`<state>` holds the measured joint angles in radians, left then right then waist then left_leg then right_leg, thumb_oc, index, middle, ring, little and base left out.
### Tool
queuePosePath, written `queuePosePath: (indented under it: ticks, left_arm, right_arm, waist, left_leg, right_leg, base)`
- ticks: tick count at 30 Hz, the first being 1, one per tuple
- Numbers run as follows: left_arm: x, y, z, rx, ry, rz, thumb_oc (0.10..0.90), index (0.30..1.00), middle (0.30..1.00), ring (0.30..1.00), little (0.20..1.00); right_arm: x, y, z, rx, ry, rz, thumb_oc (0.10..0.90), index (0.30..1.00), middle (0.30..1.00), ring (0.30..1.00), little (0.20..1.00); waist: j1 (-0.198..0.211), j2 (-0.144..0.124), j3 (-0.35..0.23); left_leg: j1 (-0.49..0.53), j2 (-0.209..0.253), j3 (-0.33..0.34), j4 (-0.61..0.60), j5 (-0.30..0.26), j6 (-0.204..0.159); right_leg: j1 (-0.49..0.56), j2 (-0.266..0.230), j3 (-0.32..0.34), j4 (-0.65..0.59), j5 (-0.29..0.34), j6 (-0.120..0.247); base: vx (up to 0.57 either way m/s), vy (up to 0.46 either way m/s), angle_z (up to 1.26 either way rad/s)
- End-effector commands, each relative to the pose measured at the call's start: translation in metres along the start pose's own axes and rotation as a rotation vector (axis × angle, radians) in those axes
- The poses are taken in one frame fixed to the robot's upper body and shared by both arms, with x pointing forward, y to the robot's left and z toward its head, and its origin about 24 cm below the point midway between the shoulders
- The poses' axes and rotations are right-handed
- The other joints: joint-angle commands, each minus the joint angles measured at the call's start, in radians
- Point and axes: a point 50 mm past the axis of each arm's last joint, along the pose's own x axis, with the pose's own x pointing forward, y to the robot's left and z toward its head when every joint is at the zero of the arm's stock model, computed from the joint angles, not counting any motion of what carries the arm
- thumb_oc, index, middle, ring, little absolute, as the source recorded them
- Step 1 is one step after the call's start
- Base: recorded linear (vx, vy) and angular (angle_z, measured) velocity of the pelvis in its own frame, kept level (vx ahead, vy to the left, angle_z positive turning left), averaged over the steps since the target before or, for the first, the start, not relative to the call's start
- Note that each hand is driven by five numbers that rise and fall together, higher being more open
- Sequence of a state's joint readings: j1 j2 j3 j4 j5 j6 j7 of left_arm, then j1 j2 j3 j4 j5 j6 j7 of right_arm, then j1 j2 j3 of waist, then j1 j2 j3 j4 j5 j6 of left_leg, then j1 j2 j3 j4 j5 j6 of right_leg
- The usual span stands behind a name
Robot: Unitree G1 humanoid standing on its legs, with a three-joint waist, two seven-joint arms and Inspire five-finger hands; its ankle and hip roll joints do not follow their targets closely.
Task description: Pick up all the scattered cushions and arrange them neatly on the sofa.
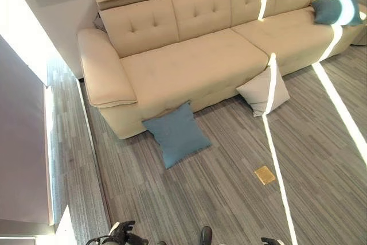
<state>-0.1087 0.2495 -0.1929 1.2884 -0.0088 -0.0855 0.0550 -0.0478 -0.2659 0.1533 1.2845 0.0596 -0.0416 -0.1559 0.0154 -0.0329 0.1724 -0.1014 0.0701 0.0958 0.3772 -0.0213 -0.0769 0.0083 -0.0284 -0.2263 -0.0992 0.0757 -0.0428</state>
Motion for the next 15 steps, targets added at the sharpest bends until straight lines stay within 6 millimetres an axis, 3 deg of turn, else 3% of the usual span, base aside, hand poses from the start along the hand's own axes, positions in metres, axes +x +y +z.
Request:
queuePosePath:
  ticks: [1,5,9,13,15]
  left_arm:
    - [0.0002,-0.0162,0.0082,0.056,-0.042,-0.056,0.800,0.900,0.900,0.900,0.900]
    - [0.0002,-0.0174,0.0096,0.067,-0.049,-0.062,0.800,0.900,0.900,0.900,0.900]
    - [0.0002,-0.0164,0.0110,0.069,-0.059,-0.059,0.800,0.900,0.900,0.900,0.900]
    - [-0.0002,-0.0142,0.0084,0.037,-0.054,-0.050,0.800,0.900,0.900,0.900,0.900]
    - [-0.0005,-0.0125,0.0067,0.021,-0.050,-0.046,0.800,0.900,0.900,0.900,0.900]
  right_arm:
    - [0.0024,-0.0185,0.0090,0.011,-0.041,-0.068,0.800,0.900,0.900,0.900,0.900]
    - [0.0021,-0.0202,0.0052,0.006,-0.032,-0.072,0.800,0.900,0.900,0.900,0.900]
    - [0.0020,-0.0194,0.0058,-0.006,-0.036,-0.072,0.800,0.900,0.900,0.900,0.900]
    - [0.0015,-0.0160,0.0039,-0.013,-0.034,-0.062,0.800,0.900,0.900,0.900,0.900]
    - [0.0007,-0.0111,0.0003,-0.018,-0.022,-0.046,0.800,0.900,0.900,0.900,0.900]
  waist:
    - [-0.007,-0.029,0.007]
    - [-0.003,-0.038,0.003]
    - [0.024,-0.027,0.003]
    - [0.038,-0.027,-0.012]
    - [0.047,-0.035,-0.029]
  left_leg:
    - [-0.022,-0.041,-0.022,-0.048,-0.045,0.040]
    - [-0.056,-0.052,-0.012,-0.105,-0.059,0.050]
    - [-0.111,-0.098,-0.040,-0.213,0.020,0.049]
    - [-0.082,-0.100,-0.038,-0.245,0.018,0.058]
    - [-0.066,-0.104,-0.039,-0.243,0.002,0.073]
  right_leg:
    - [0.017,-0.018,0.048,0.059,-0.094,0.085]
    - [0.034,-0.021,0.053,0.053,-0.107,0.090]
    - [0.073,0.018,0.101,0.047,-0.138,0.087]
    - [0.097,0.027,0.129,0.049,-0.160,0.090]
    - [0.110,0.008,0.140,0.071,-0.178,0.103]
  base:
    - [0.11,-0.032,-0.04]
    - [0.14,0.010,-0.03]
    - [0.18,0.057,-0.13]
    - [0.18,0.088,-0.36]
    - [0.30,0.182,-0.43]
